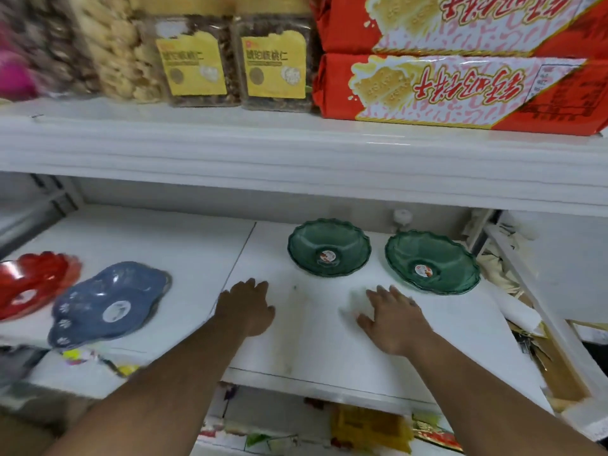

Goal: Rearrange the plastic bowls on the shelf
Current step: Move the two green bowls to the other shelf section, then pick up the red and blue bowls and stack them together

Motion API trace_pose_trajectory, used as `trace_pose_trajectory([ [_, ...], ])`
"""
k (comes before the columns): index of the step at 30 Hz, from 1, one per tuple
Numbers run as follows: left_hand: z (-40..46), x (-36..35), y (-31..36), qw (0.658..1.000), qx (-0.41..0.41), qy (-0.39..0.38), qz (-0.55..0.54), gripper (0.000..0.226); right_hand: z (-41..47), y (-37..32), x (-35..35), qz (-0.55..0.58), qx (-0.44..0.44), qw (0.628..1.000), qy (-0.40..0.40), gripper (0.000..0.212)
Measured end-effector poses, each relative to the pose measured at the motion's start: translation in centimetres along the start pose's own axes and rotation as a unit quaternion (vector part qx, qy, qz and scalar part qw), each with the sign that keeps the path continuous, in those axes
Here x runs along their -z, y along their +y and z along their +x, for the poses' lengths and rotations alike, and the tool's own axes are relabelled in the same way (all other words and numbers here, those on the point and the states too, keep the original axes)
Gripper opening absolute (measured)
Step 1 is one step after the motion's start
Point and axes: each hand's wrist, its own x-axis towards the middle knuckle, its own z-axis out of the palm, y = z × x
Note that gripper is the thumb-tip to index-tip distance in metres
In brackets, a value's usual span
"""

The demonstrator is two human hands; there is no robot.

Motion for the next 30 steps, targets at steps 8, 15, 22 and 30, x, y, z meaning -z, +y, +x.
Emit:
trace_pose_trajectory([
  [8, -10.8, -1.7, -5.3, 0.993, 0.106, 0.011, -0.044, 0.067, -3.1, -8.3, -0.7, -0.091, 0.141, 0.985, -0.05, 0.077],
  [15, -18.5, -3.1, -9.4, 0.98, 0.19, 0.016, -0.064, 0.065, -7.3, -15.3, -2.2, -0.082, 0.221, 0.969, -0.073, 0.076],
  [22, -22.4, -4.6, -15.7, 0.97, 0.225, 0.024, -0.086, 0.063, -9.2, -22.4, -3.5, -0.091, 0.257, 0.959, -0.075, 0.076],
  [30, -23.7, -5.7, -26.3, 0.96, 0.253, 0.039, -0.11, 0.065, -9.4, -32.3, -5.5, -0.065, 0.242, 0.966, -0.064, 0.077],
])
